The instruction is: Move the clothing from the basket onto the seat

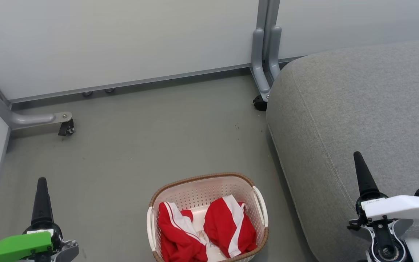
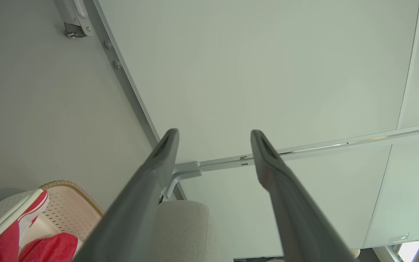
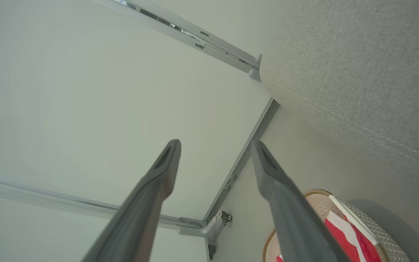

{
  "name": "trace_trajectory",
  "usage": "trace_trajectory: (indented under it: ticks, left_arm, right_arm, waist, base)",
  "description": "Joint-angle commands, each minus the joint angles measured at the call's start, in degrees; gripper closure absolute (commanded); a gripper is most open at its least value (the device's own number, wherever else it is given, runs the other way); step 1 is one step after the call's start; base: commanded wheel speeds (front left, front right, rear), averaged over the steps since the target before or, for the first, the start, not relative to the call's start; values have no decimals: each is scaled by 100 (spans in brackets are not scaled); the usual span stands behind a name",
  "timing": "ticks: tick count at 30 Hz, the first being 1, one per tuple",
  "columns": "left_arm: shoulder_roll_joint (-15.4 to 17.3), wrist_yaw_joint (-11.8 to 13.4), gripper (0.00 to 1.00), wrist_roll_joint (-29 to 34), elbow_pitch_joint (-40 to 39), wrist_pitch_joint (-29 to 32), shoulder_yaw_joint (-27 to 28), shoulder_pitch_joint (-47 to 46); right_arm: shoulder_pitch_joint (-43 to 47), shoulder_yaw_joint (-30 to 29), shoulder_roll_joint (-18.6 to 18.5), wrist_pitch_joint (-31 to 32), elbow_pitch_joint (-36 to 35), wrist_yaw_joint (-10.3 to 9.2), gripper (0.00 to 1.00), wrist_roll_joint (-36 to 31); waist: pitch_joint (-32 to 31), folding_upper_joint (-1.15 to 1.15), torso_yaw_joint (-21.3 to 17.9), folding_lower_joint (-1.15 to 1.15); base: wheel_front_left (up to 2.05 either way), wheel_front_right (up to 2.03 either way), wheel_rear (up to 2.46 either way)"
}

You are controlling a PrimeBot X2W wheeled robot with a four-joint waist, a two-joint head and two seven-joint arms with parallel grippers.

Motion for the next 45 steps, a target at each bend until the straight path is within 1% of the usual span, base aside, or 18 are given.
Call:
trace_trajectory:
  ticks: [1,7,12,17,22,28,35,39,45]
  left_arm:
    - [36,0,0,181,-163,-61,69,-24]
    - [40,0,0,642,-359,-183,156,15]
    - [43,0,0,1376,-640,-282,51,108]
    - [46,0,0,2149,-905,-376,-106,198]
    - [49,56,0,2920,-1098,-467,-447,306]
    - [52,264,0,3882,-1244,-567,-977,408]
    - [56,555,0,4882,-1168,-680,-1501,503]
    - [58,724,0,5347,-1061,-741,-1719,534]
    - [132,972,0,5801,-959,-830,-1980,577]
  right_arm:
    - [-111,3,-35,-69,-189,2,0,-411]
    - [-89,187,-38,-194,-401,3,0,-1503]
    - [-71,347,-69,-295,-487,3,0,-2218]
    - [-59,460,-92,-384,-543,3,0,-2770]
    - [-56,567,-129,-480,-588,3,0,-3277]
    - [-24,715,-158,-582,-624,3,0,-3813]
    - [41,829,-174,-692,-537,3,0,-4422]
    - [48,877,-171,-751,-505,3,0,-4732]
    - [93,952,-174,-844,-451,3,0,-5195]
  waist:
    - [-3,0,-1,0]
    - [-21,0,-4,0]
    - [-37,0,-7,0]
    - [-53,0,-11,0]
    - [-67,0,-17,0]
    - [-88,0,-26,0]
    - [-136,0,-36,0]
    - [-163,0,-43,0]
    - [-200,0,-61,0]
  base:
    - [0,0,0]
    - [0,0,0]
    - [0,0,0]
    - [0,0,0]
    - [0,0,0]
    - [0,0,0]
    - [0,0,0]
    - [0,0,0]
    - [0,0,0]
